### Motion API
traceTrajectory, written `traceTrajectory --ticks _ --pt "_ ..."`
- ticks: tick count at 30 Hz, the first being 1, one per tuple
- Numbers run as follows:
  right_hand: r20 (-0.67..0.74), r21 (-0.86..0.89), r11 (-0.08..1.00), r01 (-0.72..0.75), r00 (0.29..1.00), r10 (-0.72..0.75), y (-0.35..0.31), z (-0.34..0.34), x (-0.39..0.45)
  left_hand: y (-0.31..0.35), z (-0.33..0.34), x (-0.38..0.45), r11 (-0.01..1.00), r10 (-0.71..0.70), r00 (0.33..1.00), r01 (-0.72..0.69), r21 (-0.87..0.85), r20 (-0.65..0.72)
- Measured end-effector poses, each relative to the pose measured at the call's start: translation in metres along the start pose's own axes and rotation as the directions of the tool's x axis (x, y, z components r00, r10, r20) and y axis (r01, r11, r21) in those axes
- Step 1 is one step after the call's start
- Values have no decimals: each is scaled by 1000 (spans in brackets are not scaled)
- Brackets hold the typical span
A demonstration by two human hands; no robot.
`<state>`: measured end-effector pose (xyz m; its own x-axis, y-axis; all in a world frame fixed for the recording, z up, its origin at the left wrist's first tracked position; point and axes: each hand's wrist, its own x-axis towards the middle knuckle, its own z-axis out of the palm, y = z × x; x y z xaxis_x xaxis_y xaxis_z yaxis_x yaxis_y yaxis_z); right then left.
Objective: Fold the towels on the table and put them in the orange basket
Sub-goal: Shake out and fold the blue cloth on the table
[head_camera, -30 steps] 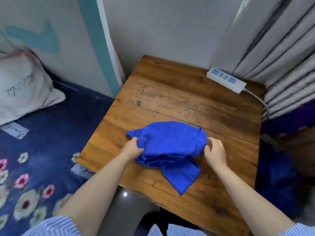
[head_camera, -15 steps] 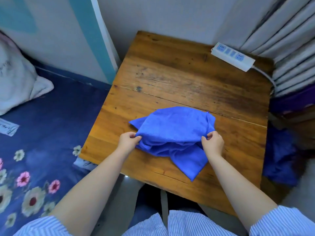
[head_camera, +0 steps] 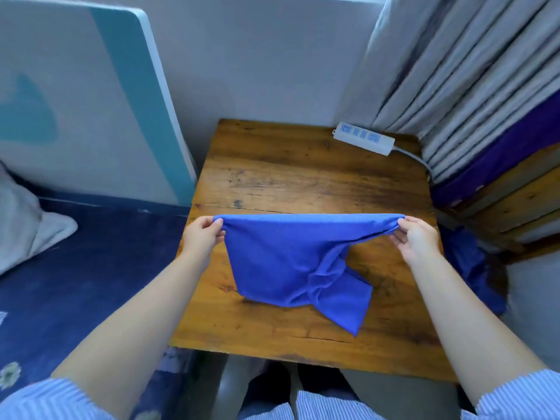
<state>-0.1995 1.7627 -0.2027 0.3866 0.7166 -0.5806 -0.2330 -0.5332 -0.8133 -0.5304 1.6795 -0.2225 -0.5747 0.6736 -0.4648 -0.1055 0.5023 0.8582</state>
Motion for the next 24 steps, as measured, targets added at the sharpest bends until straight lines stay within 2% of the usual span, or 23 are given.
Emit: traceTrajectory --ticks 5,7,9,12,15,21,24 --pt "40 -76 982 170 985 -168 -64 28 -23 61 1 8 987 145 985 -150 -57 -91" --pt "57 -107 964 244 969 -240 -89 42 -30 93 4 8 975 221 965 -224 -4 -143" --pt "82 -132 947 294 955 -285 -106 57 -31 118 8 11 954 293 938 -275 119 -187" --pt "116 -107 932 346 935 -334 -140 84 -38 164 13 9 890 421 889 -368 269 -178" --pt "147 -75 913 402 910 -389 -174 113 -47 207 23 7 862 480 859 -423 279 -180" --pt "212 -5 789 615 772 -600 -238 140 -60 291 26 7 765 644 685 -589 260 -342" --pt "246 -22 753 657 734 -633 -244 138 -61 297 21 13 742 668 637 -606 286 -384"
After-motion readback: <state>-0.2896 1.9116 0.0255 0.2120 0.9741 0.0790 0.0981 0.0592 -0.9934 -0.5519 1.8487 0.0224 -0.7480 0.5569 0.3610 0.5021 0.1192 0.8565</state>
